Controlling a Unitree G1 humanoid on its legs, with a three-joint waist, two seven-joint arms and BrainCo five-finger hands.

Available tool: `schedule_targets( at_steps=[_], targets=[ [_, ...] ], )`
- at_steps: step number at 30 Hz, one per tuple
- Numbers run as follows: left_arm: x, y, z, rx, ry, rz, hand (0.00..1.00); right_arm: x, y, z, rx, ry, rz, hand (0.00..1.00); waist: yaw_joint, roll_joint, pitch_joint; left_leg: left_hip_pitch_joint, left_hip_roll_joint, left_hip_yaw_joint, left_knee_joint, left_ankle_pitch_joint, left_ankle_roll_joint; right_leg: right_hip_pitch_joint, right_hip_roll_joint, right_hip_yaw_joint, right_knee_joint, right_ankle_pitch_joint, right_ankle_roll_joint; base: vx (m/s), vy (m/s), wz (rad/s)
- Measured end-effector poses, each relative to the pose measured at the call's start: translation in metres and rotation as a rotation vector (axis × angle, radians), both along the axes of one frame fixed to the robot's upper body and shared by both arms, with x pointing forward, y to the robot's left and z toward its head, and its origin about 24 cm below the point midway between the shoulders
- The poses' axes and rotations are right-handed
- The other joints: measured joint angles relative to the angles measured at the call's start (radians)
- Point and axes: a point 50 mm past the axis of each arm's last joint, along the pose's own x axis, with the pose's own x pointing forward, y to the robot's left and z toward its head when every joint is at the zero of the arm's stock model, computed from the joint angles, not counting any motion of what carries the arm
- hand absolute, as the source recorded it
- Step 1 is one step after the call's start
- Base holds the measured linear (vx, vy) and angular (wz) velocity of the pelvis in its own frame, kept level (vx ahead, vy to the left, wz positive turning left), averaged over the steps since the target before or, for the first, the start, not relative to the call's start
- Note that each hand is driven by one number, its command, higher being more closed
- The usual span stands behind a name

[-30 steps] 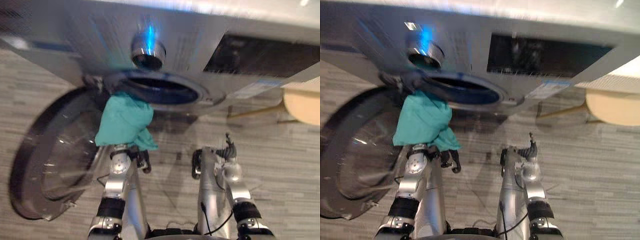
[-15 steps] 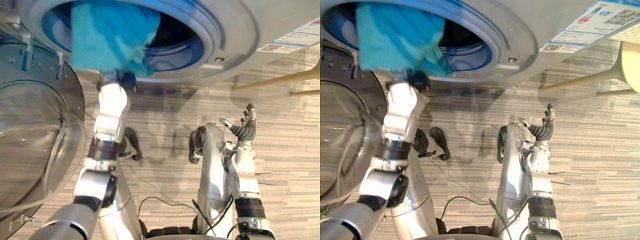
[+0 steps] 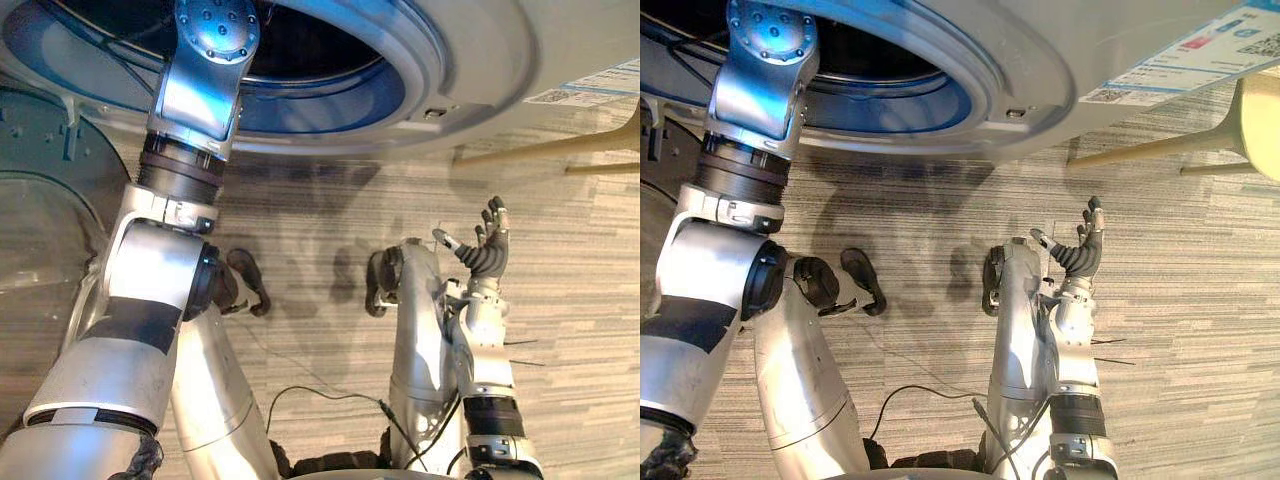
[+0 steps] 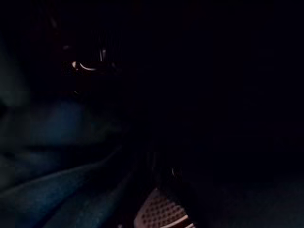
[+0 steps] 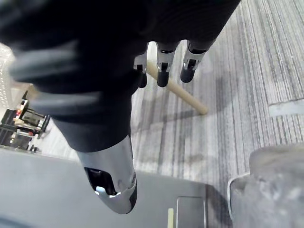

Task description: Pick up the laundry basket with both hands and put the clothes into the washing machine.

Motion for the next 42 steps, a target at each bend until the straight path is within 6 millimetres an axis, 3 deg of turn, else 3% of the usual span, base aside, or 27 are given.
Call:
schedule_targets(
  at_steps=[6, 10, 18, 21, 23, 25, 27, 28, 29, 30, 32, 35, 38, 42],
  targets=[
    [0.018, -0.007, -0.018, 0.305, 0.194, 0.100, 0.00, 0.003, 0.005, 0.000, -0.011, 0.001, 0.082, 0.00, -0.001, 0.000, 0.000, 0.000, -0.002, 0.001, -0.014, 0.000, 0.000, 0.002, -0.003, -0.007, -0.017, 0.000, 0.000, 0.07, -0.012, 0.00],
    [0.021, -0.008, -0.022, 0.345, 0.234, 0.095, 0.00, 0.004, 0.006, -0.001, -0.015, 0.008, 0.107, 0.00, 0.000, 0.000, -0.001, 0.001, -0.003, 0.001, -0.015, 0.000, 0.000, 0.004, -0.004, -0.008, -0.018, 0.000, 0.000, 0.02, -0.004, 0.00],
    [0.020, 0.003, -0.021, 0.182, 0.217, 0.031, 0.00, 0.004, 0.006, -0.010, 0.020, 0.038, 0.116, 0.00, 0.020, -0.001, -0.003, 0.043, 0.002, -0.001, -0.077, 0.026, -0.013, 0.043, 0.000, -0.030, -0.071, 0.015, -0.020, 0.02, -0.019, 0.00],
    [0.015, 0.027, -0.043, -0.001, 0.174, -0.002, 0.00, 0.004, 0.012, -0.017, 0.046, 0.061, 0.121, 0.00, 0.025, 0.000, -0.005, 0.110, 0.001, -0.005, -0.137, 0.040, -0.033, 0.111, 0.000, -0.054, -0.123, 0.021, -0.032, 0.07, -0.071, 0.04],
    [0.014, 0.042, -0.074, -0.108, 0.186, -0.015, 0.00, 0.001, 0.015, -0.024, 0.050, 0.091, 0.117, 0.00, 0.032, 0.002, -0.042, 0.134, -0.002, -0.006, -0.187, 0.055, -0.043, 0.137, -0.001, -0.073, -0.166, 0.026, -0.043, 0.07, -0.071, 0.11],
    [0.013, 0.054, -0.126, -0.247, 0.268, -0.046, 0.00, -0.006, 0.013, -0.035, 0.042, 0.133, 0.087, 0.00, 0.048, 0.004, -0.095, 0.163, -0.011, -0.006, -0.251, 0.076, -0.055, 0.171, -0.006, -0.096, -0.219, 0.032, -0.055, 0.11, -0.077, 0.19],
    [0.006, 0.062, -0.200, -0.411, 0.426, -0.068, 0.00, -0.009, 0.011, -0.041, 0.029, 0.164, 0.074, 0.00, 0.063, 0.004, -0.095, 0.265, -0.024, -0.008, -0.332, 0.096, -0.069, 0.283, -0.017, -0.132, -0.290, 0.036, -0.062, 0.14, -0.082, 0.28],
    [0.001, 0.063, -0.220, -0.451, 0.472, -0.071, 0.00, -0.011, 0.011, -0.042, 0.024, 0.170, 0.071, 0.00, 0.065, 0.004, -0.095, 0.294, -0.031, -0.008, -0.356, 0.103, -0.071, 0.315, -0.019, -0.138, -0.310, 0.037, -0.063, 0.12, -0.093, 0.32],
    [-0.009, 0.063, -0.258, -0.526, 0.562, -0.084, 0.00, -0.014, 0.009, -0.047, 0.013, 0.193, 0.063, 0.00, 0.079, 0.004, -0.095, 0.358, -0.034, -0.007, -0.406, 0.114, -0.076, 0.382, -0.024, -0.154, -0.357, 0.039, -0.068, 0.10, -0.075, 0.25],
    [-0.015, 0.062, -0.275, -0.561, 0.604, -0.089, 0.00, -0.016, 0.007, -0.050, 0.011, 0.211, 0.060, 0.00, 0.085, 0.004, -0.095, 0.390, -0.038, -0.006, -0.434, 0.122, -0.080, 0.417, -0.028, -0.165, -0.383, 0.043, -0.073, 0.12, -0.088, 0.36],
    [-0.047, 0.061, -0.340, -0.689, 0.772, -0.088, 0.00, -0.026, 0.003, -0.072, -0.001, 0.322, 0.052, 0.00, 0.098, 0.005, -0.119, 0.516, -0.058, -0.011, -0.555, 0.157, -0.094, 0.559, -0.038, -0.207, -0.495, 0.058, -0.085, 0.12, -0.081, 0.40],
    [-0.089, 0.064, -0.400, -0.812, 0.963, -0.107, 0.00, -0.046, -0.003, -0.104, -0.034, 0.489, 0.053, 0.00, 0.112, 0.007, -0.173, 0.688, -0.084, -0.012, -0.726, 0.210, -0.106, 0.746, -0.049, -0.259, -0.650, 0.091, -0.091, 0.16, -0.077, 0.42],
    [-0.127, 0.071, -0.443, -0.863, 1.121, -0.080, 0.00, -0.065, -0.010, -0.133, -0.064, 0.641, 0.068, 0.00, 0.115, 0.021, -0.222, 0.881, -0.103, -0.001, -0.911, 0.264, -0.110, 0.950, -0.047, -0.306, -0.840, 0.146, -0.083, 0.14, -0.006, 0.30],
    [-0.160, 0.078, -0.480, -0.899, 1.281, -0.019, 0.00, -0.086, -0.014, -0.158, -0.055, 0.767, 0.079, 0.00, 0.130, 0.032, -0.273, 1.067, -0.117, 0.035, -1.077, 0.307, -0.105, 1.137, -0.043, -0.328, -1.023, 0.210, -0.065, 0.11, 0.055, 0.05]
  ],
)
